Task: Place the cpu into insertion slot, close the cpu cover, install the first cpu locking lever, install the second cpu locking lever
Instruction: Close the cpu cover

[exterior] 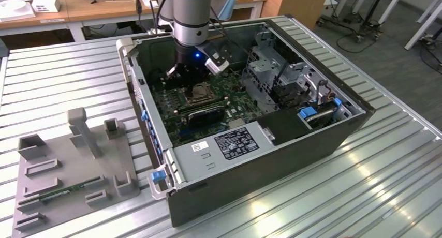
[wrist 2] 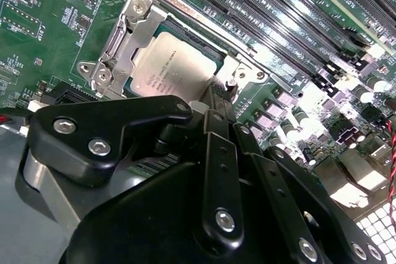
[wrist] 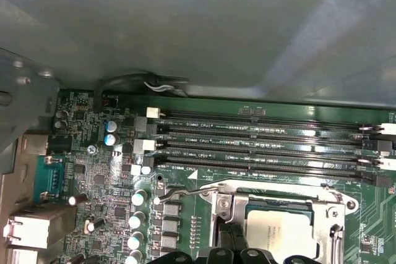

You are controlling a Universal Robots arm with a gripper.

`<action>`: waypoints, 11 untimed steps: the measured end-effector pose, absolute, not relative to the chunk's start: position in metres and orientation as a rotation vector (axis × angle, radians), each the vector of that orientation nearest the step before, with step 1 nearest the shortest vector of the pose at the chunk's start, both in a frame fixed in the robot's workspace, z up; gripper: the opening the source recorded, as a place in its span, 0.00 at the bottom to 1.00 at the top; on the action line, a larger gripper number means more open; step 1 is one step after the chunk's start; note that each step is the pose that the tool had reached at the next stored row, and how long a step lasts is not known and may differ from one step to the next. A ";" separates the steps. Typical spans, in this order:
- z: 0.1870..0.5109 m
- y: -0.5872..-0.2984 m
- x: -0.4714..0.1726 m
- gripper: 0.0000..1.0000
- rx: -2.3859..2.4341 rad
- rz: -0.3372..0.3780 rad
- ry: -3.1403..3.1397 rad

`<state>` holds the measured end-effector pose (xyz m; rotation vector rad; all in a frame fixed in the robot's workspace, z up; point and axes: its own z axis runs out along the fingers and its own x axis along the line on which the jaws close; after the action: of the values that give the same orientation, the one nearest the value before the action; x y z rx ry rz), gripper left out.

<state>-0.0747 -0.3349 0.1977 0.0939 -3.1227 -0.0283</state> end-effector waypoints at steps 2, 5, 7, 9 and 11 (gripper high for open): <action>0.198 -0.335 -0.075 0.11 0.094 -0.029 -3.123; 0.199 -0.335 -0.075 0.11 0.094 -0.030 -3.124; 0.201 -0.335 -0.075 0.11 0.094 -0.028 -3.123; 0.202 -0.335 -0.075 0.11 0.094 -0.029 -3.123; 0.202 -0.335 -0.075 0.11 0.094 -0.029 -3.123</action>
<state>-0.0747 -0.3349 0.2020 0.0939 -3.1229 -0.0287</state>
